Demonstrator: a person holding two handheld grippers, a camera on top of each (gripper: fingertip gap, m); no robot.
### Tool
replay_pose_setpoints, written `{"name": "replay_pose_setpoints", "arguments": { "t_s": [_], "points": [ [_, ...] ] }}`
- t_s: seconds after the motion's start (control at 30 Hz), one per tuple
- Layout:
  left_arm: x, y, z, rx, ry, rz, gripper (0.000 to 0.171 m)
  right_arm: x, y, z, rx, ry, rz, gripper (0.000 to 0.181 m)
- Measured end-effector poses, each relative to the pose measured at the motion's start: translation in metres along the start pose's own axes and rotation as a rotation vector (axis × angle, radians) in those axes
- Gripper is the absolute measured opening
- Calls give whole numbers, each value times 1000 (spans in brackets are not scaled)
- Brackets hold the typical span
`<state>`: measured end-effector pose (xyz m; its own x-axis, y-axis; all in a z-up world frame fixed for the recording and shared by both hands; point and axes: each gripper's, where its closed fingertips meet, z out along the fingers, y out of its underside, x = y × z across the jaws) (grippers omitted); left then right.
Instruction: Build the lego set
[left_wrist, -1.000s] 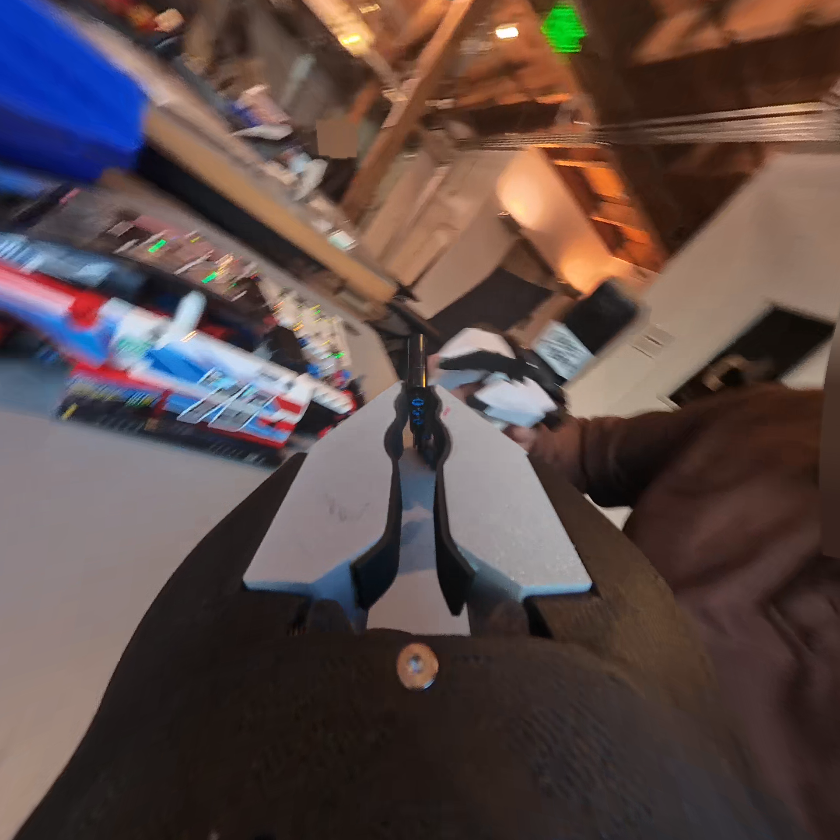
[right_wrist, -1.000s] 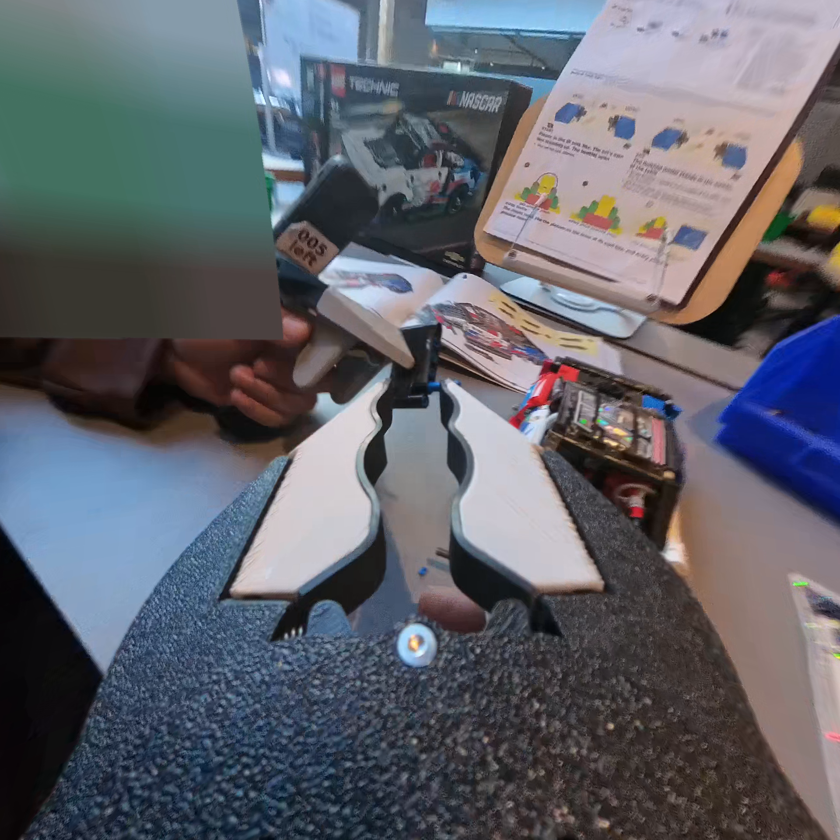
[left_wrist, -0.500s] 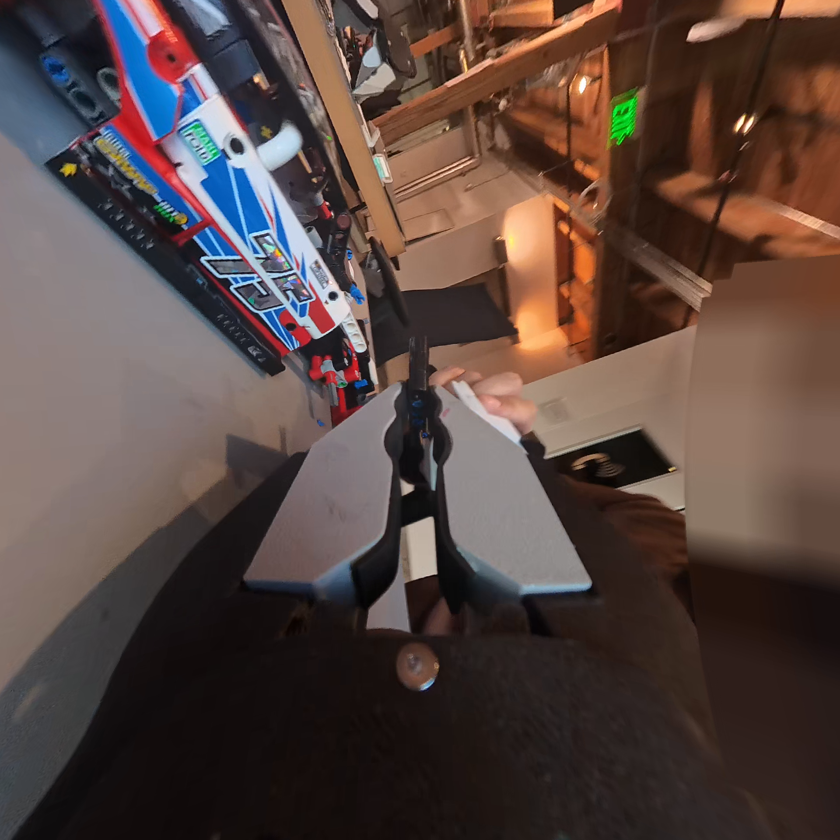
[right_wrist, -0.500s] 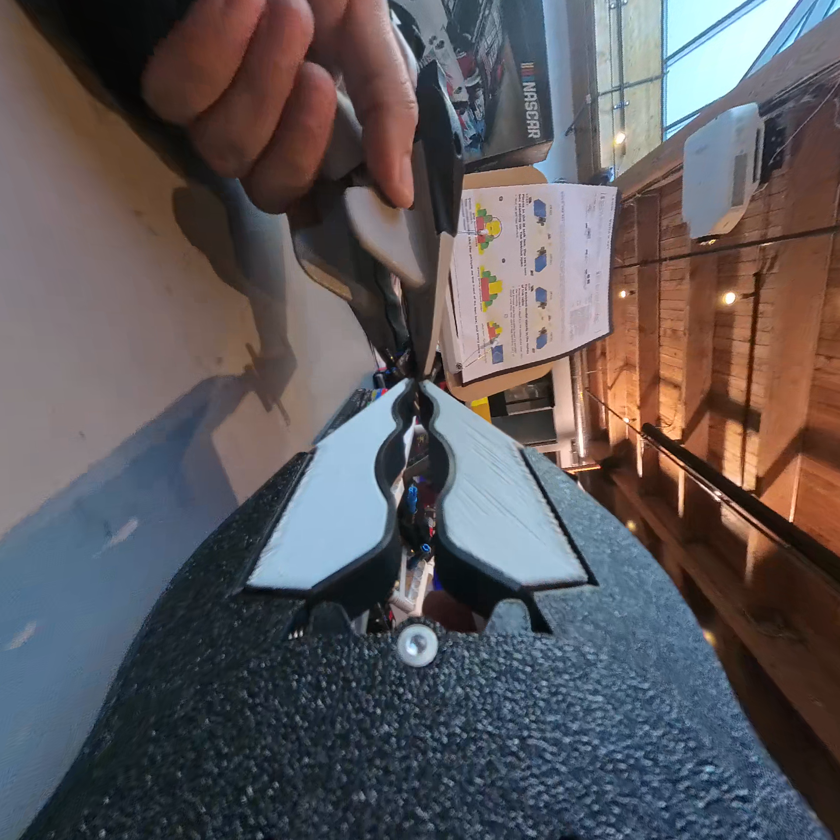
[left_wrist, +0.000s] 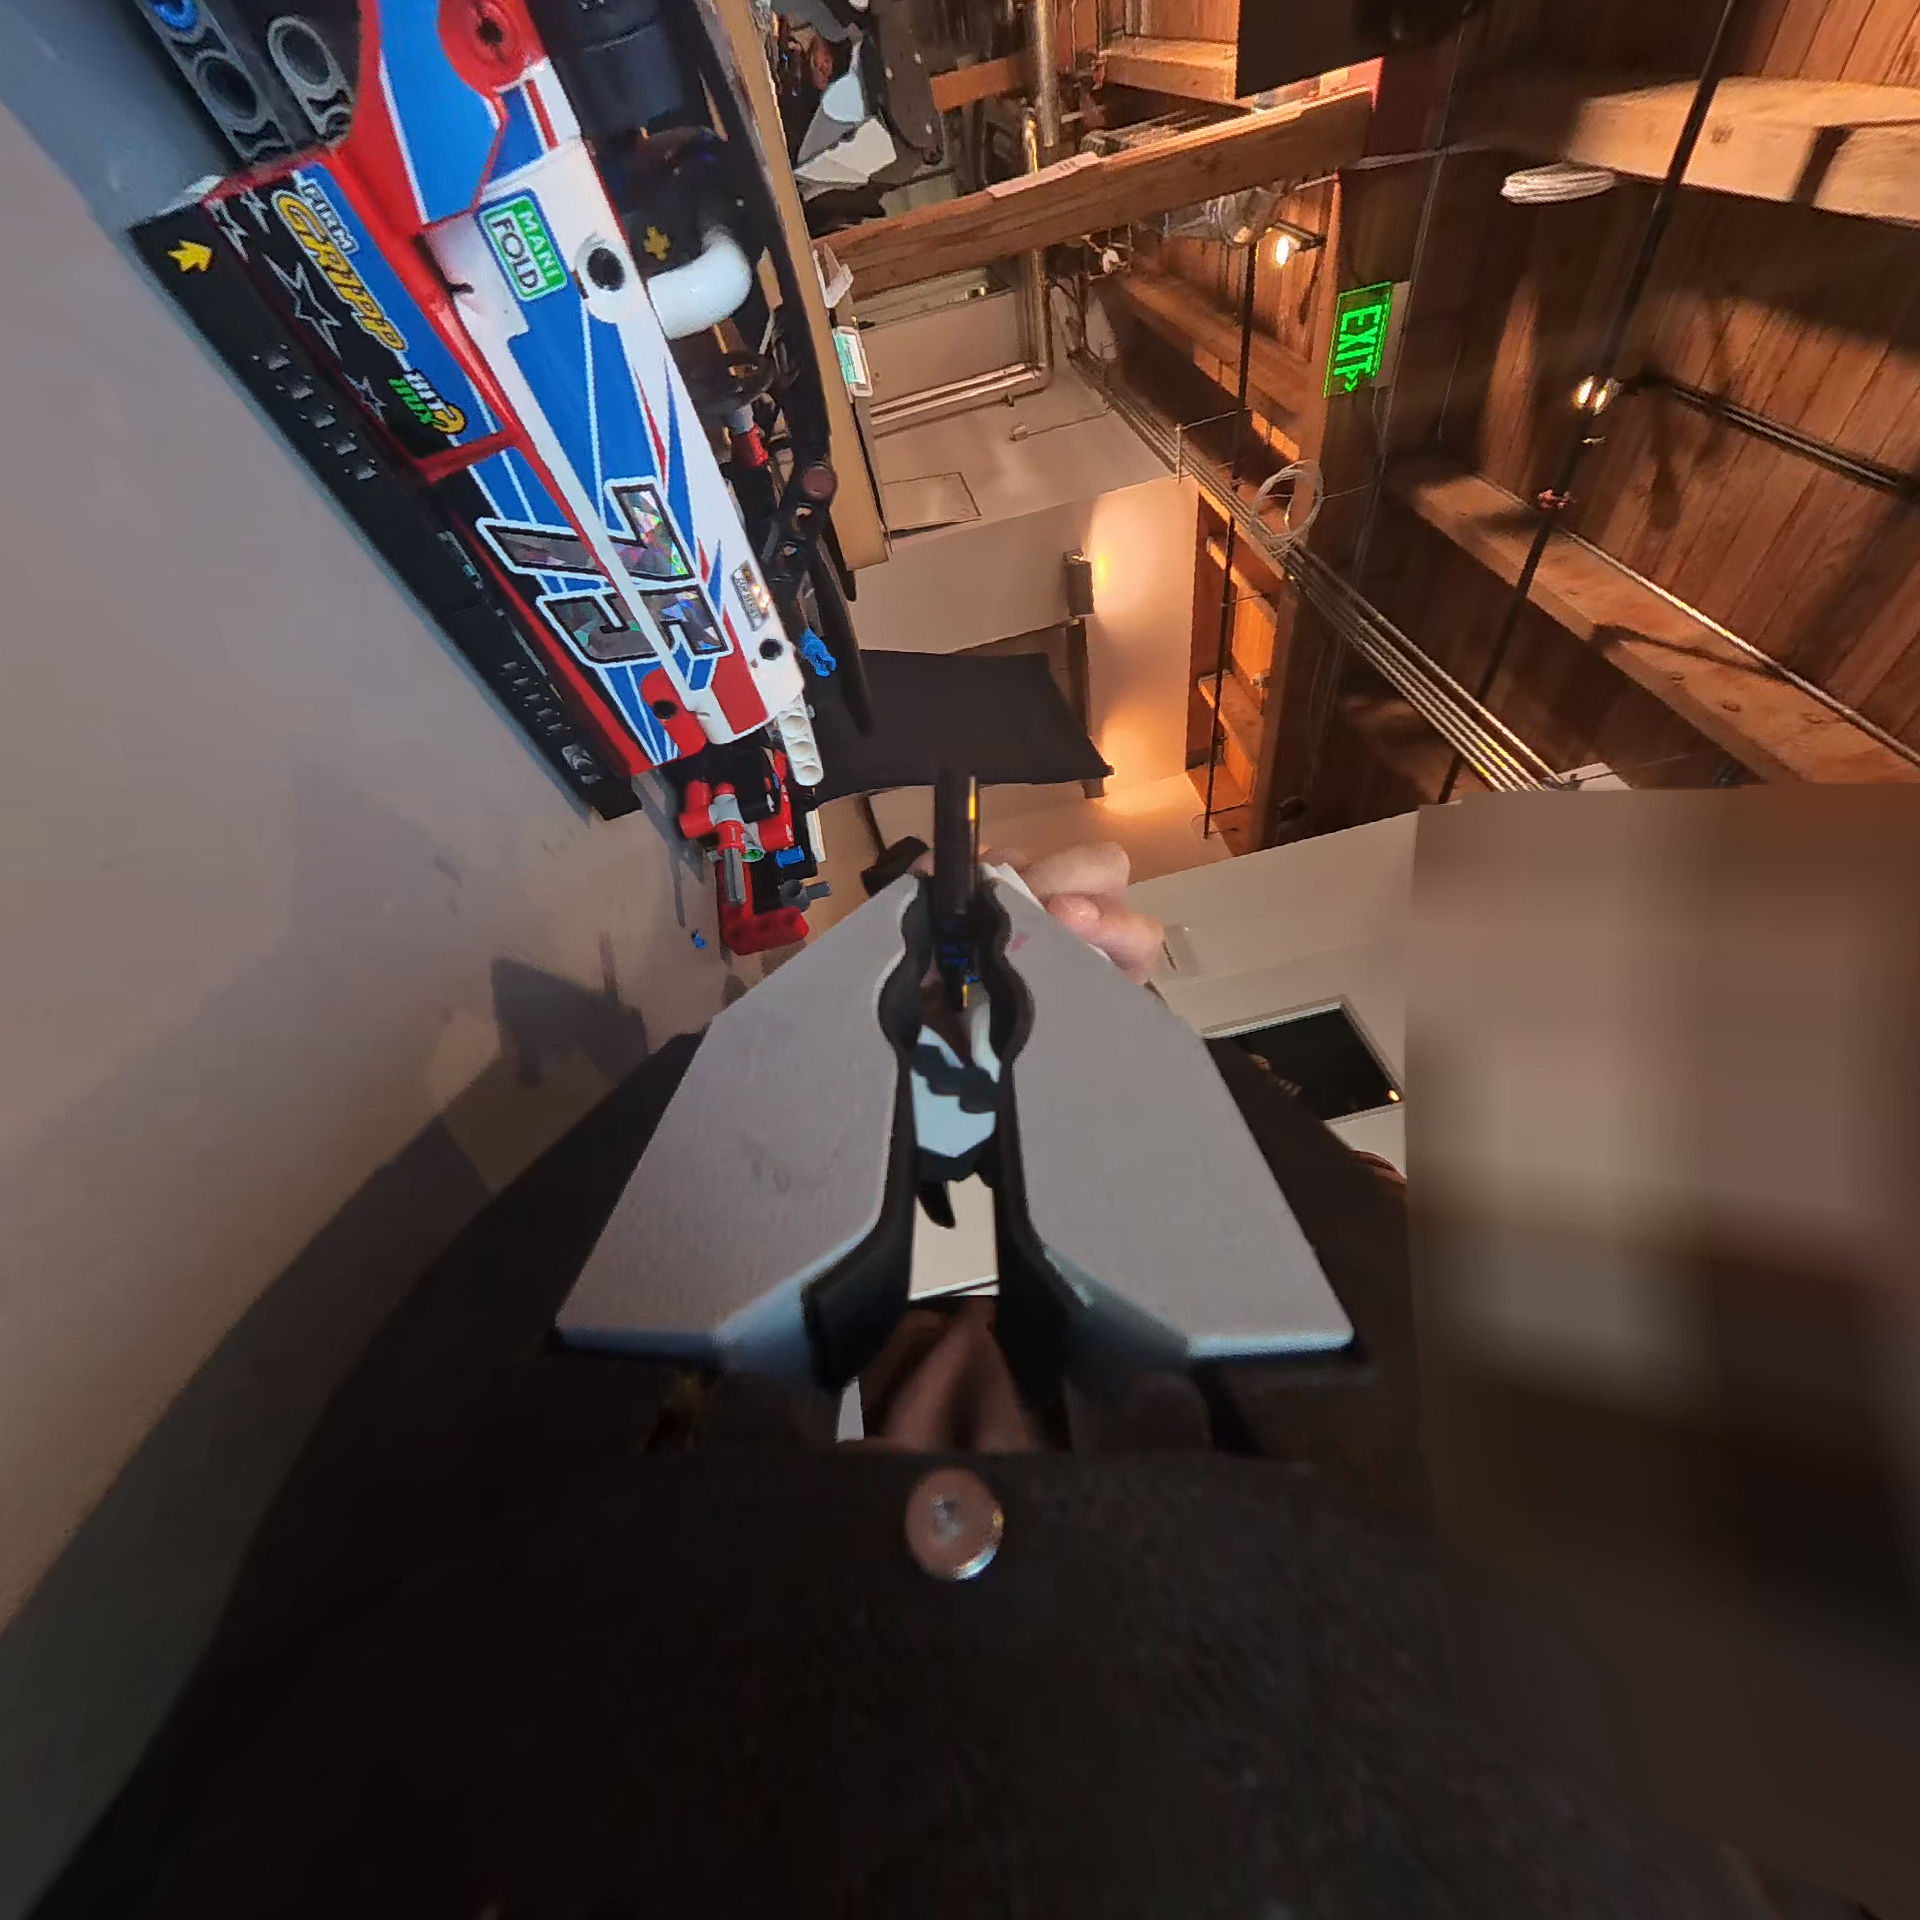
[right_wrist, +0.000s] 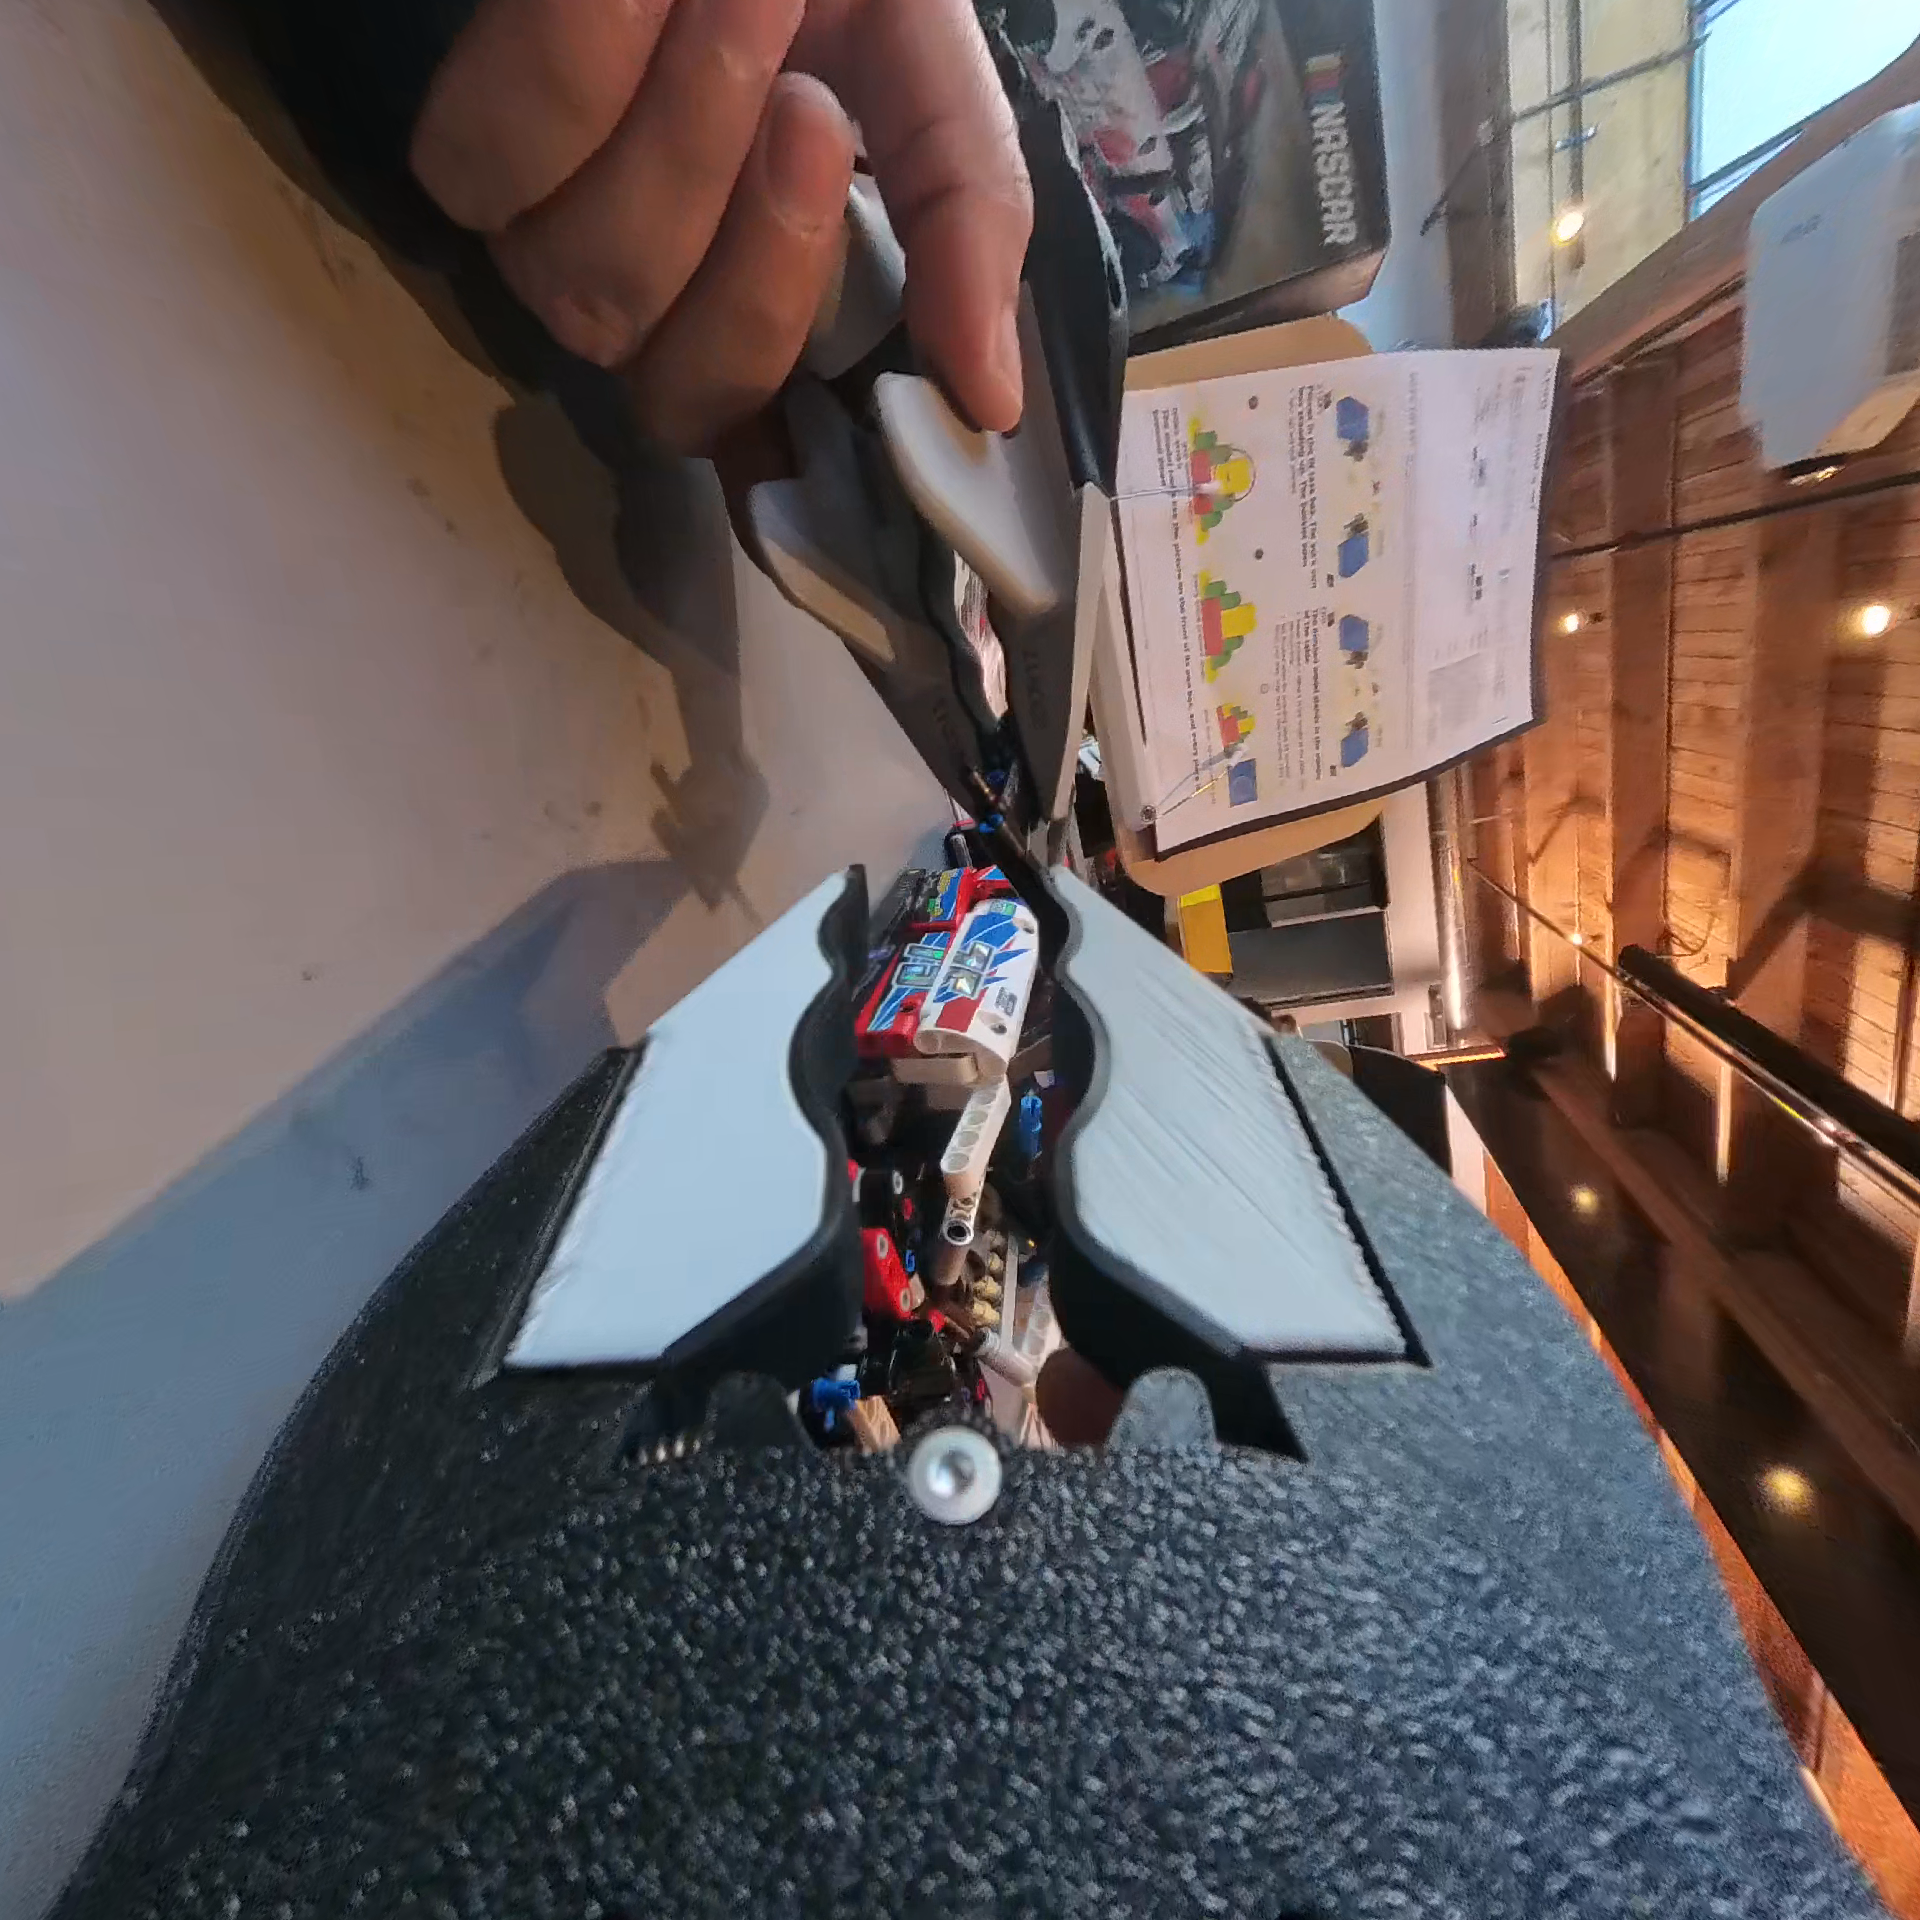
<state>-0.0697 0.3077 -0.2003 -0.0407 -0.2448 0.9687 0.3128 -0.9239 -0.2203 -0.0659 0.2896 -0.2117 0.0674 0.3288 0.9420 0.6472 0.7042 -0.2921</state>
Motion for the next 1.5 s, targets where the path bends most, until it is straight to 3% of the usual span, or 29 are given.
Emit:
{"name": "replay_pose_setpoints", "arguments": {
  "t_s": [0.13,0.4,0.53,0.63,0.7,0.77,0.87,0.93,0.97,1.03,1.13,1.2,1.27,1.3,1.4,1.5],
  "points": [
    [-2,9,4,-51,-17,-1,4,13,1,0,-9,85,-30,26],
    [4,14,6,-65,7,28,8,11,-7,-1,36,100,-61,10],
    [19,4,0,-52,-27,162,13,21,-6,-1,40,128,22,8],
    [30,-10,-13,-96,-139,260,56,22,1,0,25,123,54,8],
    [52,-27,-33,-119,-201,355,73,21,4,0,17,119,57,8],
    [61,-58,-72,-80,-413,526,90,21,3,-1,21,125,46,8],
    [47,-124,-192,33,-1143,844,102,20,0,-1,24,134,5,8],
    [44,-142,-289,43,-1649,866,101,15,0,1,23,118,2,8],
    [40,-137,-324,-12,-1800,827,97,12,-1,2,24,108,7,8],
    [13,-102,-360,-232,-1787,655,90,11,-2,3,26,103,5,8],
    [-2,-90,-397,-177,-1744,434,102,11,-3,3,31,99,12,8],
    [-10,-90,-389,-118,-1600,361,100,9,-4,3,34,93,20,8],
    [-20,-85,-367,-145,-1467,329,90,7,-4,4,34,81,30,8],
    [-29,-80,-365,-196,-1483,317,75,6,-4,5,34,76,34,8],
    [-47,-79,-354,-291,-1551,377,65,6,-5,5,40,74,36,8],
    [-51,-86,-336,-277,-1521,407,70,6,-5,5,43,74,44,8]
  ]
}}
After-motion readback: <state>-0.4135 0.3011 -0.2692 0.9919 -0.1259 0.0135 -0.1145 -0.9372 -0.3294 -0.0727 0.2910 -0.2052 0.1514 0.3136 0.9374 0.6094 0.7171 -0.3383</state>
